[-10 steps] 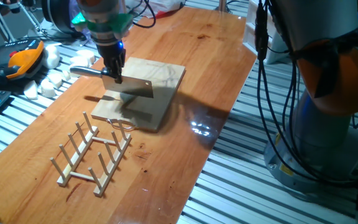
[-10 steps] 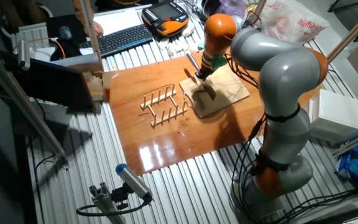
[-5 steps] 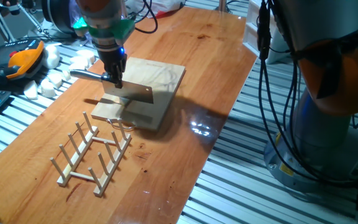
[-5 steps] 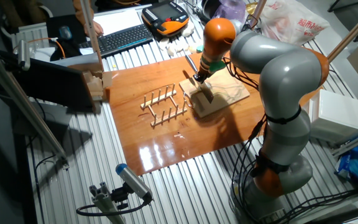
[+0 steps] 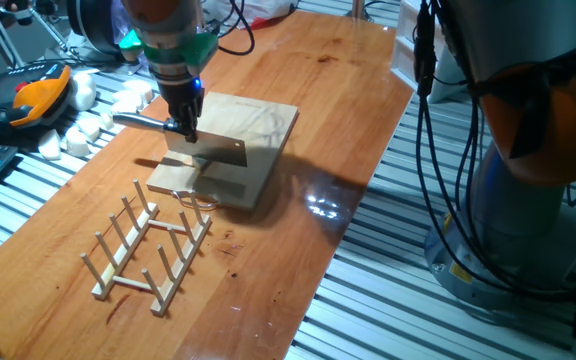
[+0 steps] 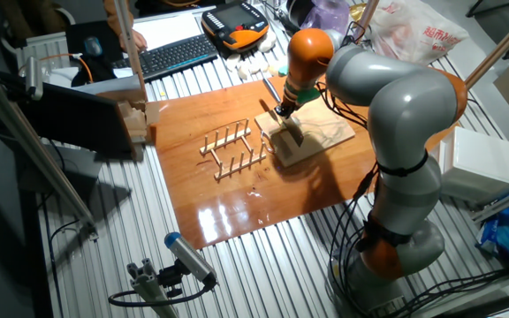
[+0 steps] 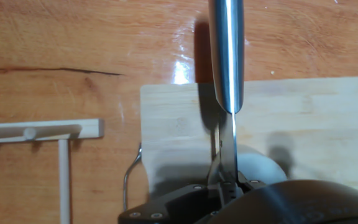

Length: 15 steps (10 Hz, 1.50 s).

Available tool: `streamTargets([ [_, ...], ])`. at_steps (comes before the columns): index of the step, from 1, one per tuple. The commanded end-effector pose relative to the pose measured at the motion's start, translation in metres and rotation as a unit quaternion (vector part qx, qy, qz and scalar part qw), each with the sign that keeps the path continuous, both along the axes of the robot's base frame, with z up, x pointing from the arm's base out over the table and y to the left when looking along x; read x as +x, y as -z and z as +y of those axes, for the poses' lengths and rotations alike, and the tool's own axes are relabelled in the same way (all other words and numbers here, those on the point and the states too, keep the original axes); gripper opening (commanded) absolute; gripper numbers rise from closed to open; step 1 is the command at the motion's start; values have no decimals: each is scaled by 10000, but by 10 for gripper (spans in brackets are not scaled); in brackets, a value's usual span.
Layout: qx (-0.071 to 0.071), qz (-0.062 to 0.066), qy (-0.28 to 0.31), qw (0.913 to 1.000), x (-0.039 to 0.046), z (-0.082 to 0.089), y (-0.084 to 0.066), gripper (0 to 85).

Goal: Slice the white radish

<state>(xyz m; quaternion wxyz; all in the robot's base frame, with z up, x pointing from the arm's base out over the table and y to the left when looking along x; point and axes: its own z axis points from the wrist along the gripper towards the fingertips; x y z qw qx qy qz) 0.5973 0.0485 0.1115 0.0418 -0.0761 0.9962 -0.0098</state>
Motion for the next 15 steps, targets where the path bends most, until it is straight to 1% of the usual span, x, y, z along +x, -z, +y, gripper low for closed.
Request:
streamTargets([
  [1,28,-53,-18,10000,16,-25,90,0],
  [3,81,-83,-26,9999,34,-30,155,0],
  [6,80,-145,-34,9999,37,-27,203,0],
  [8,89,-198,-26,9998,20,-9,252,0],
  [9,106,-199,-10,9997,6,2,256,0],
  [10,133,-168,36,9998,-2,29,222,0],
  [12,150,-45,150,9998,-15,106,83,0],
  [13,122,-15,189,9997,-24,147,20,0],
  [15,142,8,242,9996,-19,185,-10,0],
])
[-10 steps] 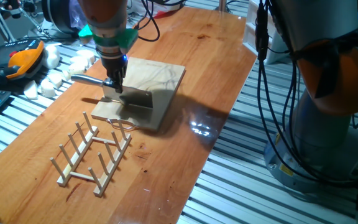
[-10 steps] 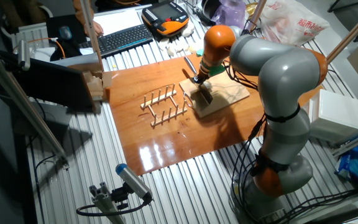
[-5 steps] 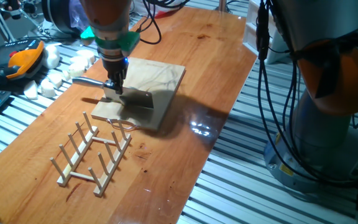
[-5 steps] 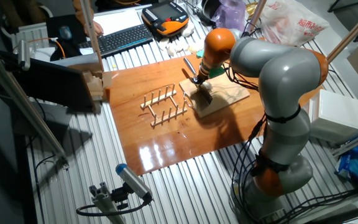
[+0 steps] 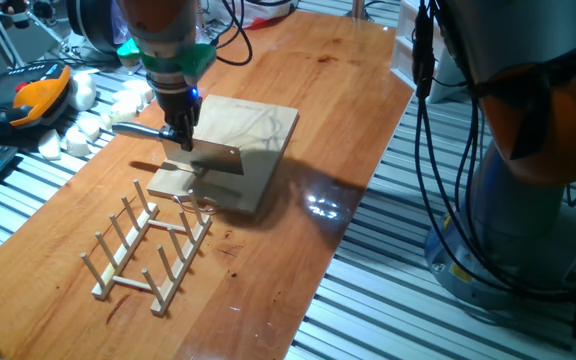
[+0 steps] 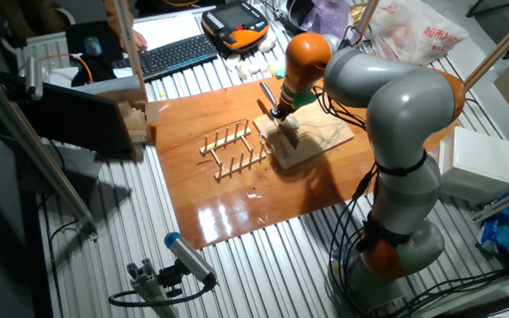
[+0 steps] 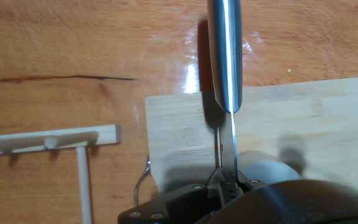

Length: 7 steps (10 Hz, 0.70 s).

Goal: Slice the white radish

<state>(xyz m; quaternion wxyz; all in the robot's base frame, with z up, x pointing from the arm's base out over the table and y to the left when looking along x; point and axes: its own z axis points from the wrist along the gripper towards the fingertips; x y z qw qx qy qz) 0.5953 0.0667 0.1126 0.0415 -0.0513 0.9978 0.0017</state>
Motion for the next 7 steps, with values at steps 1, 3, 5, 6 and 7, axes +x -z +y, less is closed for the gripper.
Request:
streamTargets([
  [1,-15,-2,-9,10000,5,-4,-19,0],
  [3,-18,128,-40,9999,38,-37,-143,0],
  [5,-94,112,68,9999,26,36,-187,0],
  [6,-86,120,75,9999,31,36,-197,0],
  [7,-104,120,45,9999,54,15,-212,0],
])
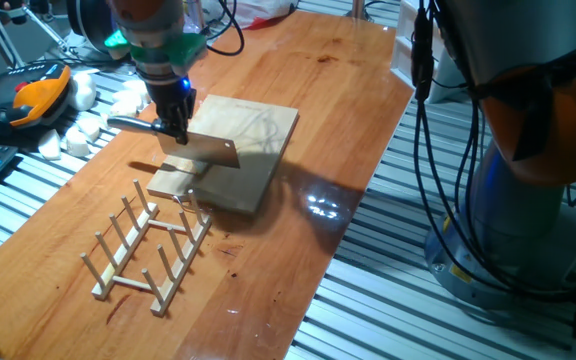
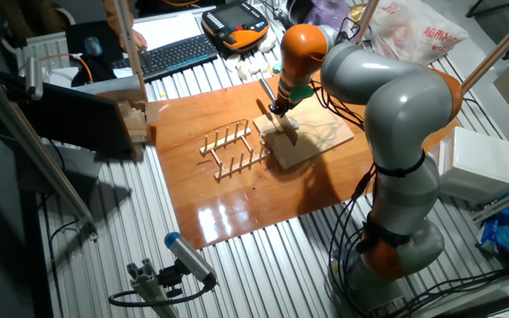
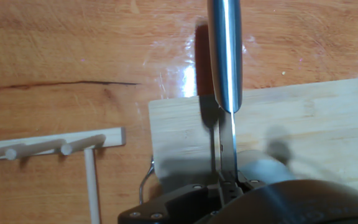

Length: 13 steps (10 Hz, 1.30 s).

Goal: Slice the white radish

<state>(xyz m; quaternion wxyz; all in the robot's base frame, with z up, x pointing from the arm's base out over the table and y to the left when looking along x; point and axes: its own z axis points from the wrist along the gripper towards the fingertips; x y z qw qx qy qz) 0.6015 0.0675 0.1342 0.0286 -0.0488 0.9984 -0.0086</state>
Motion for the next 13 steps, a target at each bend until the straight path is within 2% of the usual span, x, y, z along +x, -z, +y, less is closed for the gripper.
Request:
streamTargets([
  [1,-30,5,-53,10000,28,-35,-13,0],
  [3,-15,7,-183,9998,94,-178,-14,0],
  [5,21,-32,-222,9997,94,-233,48,0],
  [6,58,-32,-237,9997,88,-243,81,0],
  [13,89,-33,-229,9997,52,-211,95,0],
])
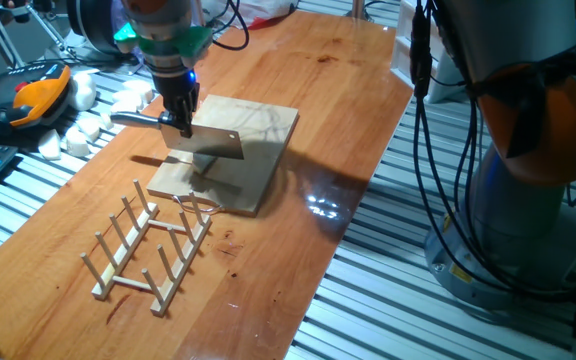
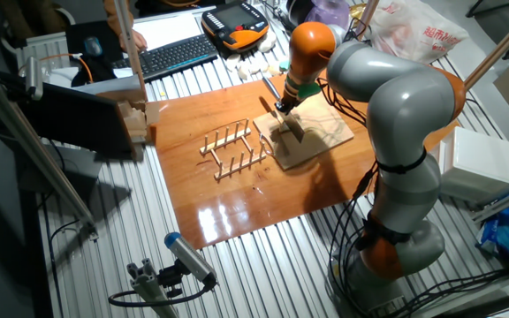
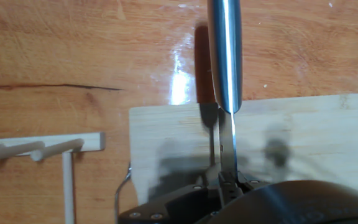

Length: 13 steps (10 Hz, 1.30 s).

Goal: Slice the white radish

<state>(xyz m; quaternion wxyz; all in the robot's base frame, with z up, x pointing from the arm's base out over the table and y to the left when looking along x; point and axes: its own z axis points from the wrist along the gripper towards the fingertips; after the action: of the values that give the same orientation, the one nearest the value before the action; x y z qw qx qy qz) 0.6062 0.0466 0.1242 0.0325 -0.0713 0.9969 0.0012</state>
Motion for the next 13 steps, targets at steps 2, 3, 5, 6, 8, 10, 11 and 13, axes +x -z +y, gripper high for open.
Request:
streamTargets([
  [2,6,-32,30,10000,-36,35,29,0],
  [3,-17,-47,37,10000,-54,53,53,0],
  [5,-2,-101,30,9999,-53,62,127,0],
  [6,6,-139,23,9999,-40,59,152,0],
  [8,-13,-162,-16,9999,-10,37,159,0],
  [10,-14,-178,-31,9998,3,20,168,0],
  [11,-15,-193,-38,9998,4,16,181,0],
  [13,-24,-247,-61,9997,4,9,195,0],
])
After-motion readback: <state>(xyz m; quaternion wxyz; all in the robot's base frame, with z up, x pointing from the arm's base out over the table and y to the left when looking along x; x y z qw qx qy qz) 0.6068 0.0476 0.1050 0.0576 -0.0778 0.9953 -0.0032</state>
